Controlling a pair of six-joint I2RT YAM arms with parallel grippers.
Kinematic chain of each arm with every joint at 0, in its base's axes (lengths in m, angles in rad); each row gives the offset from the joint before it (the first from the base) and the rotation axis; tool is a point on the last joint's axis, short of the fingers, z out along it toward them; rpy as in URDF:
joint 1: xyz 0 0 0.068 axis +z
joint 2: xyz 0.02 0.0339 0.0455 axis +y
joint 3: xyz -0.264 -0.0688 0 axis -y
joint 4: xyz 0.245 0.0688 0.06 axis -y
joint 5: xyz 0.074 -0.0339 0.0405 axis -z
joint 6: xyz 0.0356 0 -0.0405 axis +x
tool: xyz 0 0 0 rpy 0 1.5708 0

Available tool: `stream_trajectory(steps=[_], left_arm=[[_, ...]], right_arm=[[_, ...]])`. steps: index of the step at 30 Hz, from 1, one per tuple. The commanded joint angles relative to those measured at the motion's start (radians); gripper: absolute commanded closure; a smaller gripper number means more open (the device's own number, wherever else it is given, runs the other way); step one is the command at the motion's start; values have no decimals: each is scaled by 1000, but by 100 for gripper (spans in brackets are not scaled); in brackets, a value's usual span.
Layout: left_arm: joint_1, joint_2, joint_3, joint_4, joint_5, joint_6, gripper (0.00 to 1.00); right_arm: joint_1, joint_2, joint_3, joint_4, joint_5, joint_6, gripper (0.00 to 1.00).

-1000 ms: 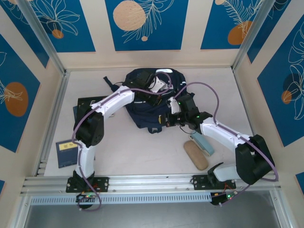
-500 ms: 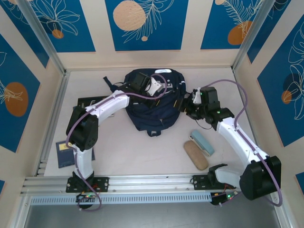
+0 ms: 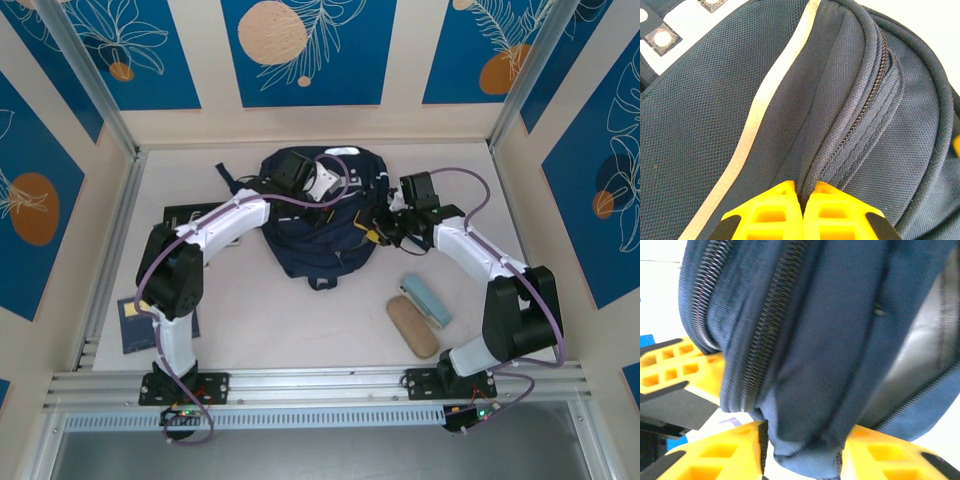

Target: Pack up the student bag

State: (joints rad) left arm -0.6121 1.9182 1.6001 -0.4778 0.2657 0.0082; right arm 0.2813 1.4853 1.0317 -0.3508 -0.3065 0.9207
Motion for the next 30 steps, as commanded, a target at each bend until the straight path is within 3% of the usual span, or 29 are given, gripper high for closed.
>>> stream_trajectory(steps=[1,3,7,11,17,22,30], left_arm=[[10,-63,68,-35,45,-54,100],[10,-76,73,-52,30,-88,92],[14,-122,57,-107,-55,-208,57],[14,-219,-55,-138,-127,-333,45],[-1,-391,-270,-127,-131,-510,44],[-38,-508,-452,-5,-99,-662,43],[-131,-500,-522,93,-131,-786,50]], right_arm=[[10,15,13,51,-63,21,70],[13,19,14,61,-65,24,81],[24,20,31,74,-62,16,95],[45,24,41,126,-78,24,99],[103,22,60,216,-89,17,100],[131,39,101,226,-91,24,100],[167,55,97,259,-77,52,100]])
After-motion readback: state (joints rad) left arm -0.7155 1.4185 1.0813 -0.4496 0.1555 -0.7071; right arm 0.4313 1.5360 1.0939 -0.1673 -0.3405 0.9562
